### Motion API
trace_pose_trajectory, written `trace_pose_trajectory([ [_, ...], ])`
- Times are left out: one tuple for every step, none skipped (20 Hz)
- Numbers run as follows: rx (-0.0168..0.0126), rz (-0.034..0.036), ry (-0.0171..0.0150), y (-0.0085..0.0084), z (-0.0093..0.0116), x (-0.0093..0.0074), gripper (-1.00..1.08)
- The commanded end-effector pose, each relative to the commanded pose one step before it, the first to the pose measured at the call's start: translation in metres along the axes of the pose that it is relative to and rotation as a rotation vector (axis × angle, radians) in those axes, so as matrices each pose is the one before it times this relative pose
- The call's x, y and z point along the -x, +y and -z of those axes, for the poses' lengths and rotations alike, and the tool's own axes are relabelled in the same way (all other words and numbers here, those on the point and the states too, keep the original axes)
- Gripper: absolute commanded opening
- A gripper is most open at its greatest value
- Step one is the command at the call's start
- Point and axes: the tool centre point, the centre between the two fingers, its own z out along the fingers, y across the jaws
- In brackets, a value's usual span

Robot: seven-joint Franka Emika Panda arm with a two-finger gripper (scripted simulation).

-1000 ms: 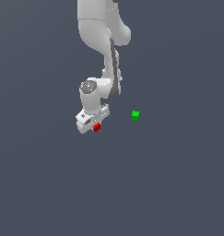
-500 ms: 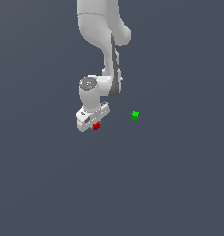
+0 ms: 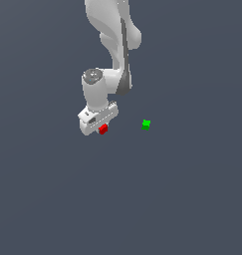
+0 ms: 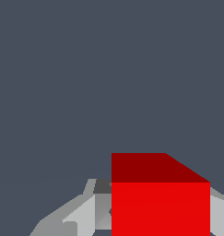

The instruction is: Stack the red cube on top of the green cube.

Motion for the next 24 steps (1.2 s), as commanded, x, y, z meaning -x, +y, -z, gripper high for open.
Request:
trace_pose_trajectory([
  [-0.00064,0.00030,0.00004,-0.00021,0.01281,-0.00008,-1.00],
  [0.00000,0.00000,0.00000,0.00003,0.00386,-0.00006,-1.00],
  [0.00000,0.00000,0.00000,0.00005,0.00331,-0.00007,-1.00],
  [0.00000,0.00000,0.00000,0.00007,0.00277,-0.00009,-1.00],
  [0.00000,0.00000,0.00000,0.00010,0.00222,-0.00010,-1.00],
  [0.00000,0.00000,0.00000,0.00013,0.00166,-0.00012,-1.00],
  [0.00000,0.00000,0.00000,0.00016,0.00110,-0.00013,-1.00],
  [0.00000,0.00000,0.00000,0.00020,0.00054,-0.00015,-1.00],
  [0.00000,0.00000,0.00000,0.00023,-0.00002,-0.00016,-1.00],
  [0.00000,0.00000,0.00000,0.00010,-0.00015,-0.00007,-1.00],
  [0.00000,0.00000,0.00000,-0.00008,-0.00072,0.00007,-1.00],
  [0.00000,0.00000,0.00000,-0.00033,-0.00008,-0.00014,-1.00],
  [0.00000,0.00000,0.00000,-0.00099,-0.00024,-0.00043,-1.00],
  [0.00000,0.00000,0.00000,-0.00164,-0.00040,-0.00072,-1.00],
  [0.00000,0.00000,0.00000,-0.00229,-0.00056,-0.00100,-1.00],
  [0.00000,0.00000,0.00000,-0.00293,-0.00072,-0.00128,-1.00],
  [0.00012,-0.00014,0.00045,-0.00352,-0.00069,-0.00145,-1.00],
  [0.00000,0.00000,0.00000,-0.00416,-0.00103,-0.00183,-1.00],
  [0.00000,0.00000,0.00000,-0.00475,-0.00117,-0.00210,-1.00],
  [0.00000,0.00000,0.00000,-0.00532,-0.00131,-0.00235,-1.00],
  [0.00000,0.00000,0.00000,-0.00587,-0.00145,-0.00260,-1.00],
  [0.00000,0.00000,0.00000,-0.00639,-0.00158,-0.00284,-1.00],
  [0.00000,0.00000,0.00000,-0.00689,-0.00170,-0.00308,-1.00],
  [0.00000,0.00000,0.00000,-0.00736,-0.00182,-0.00330,-1.00],
])
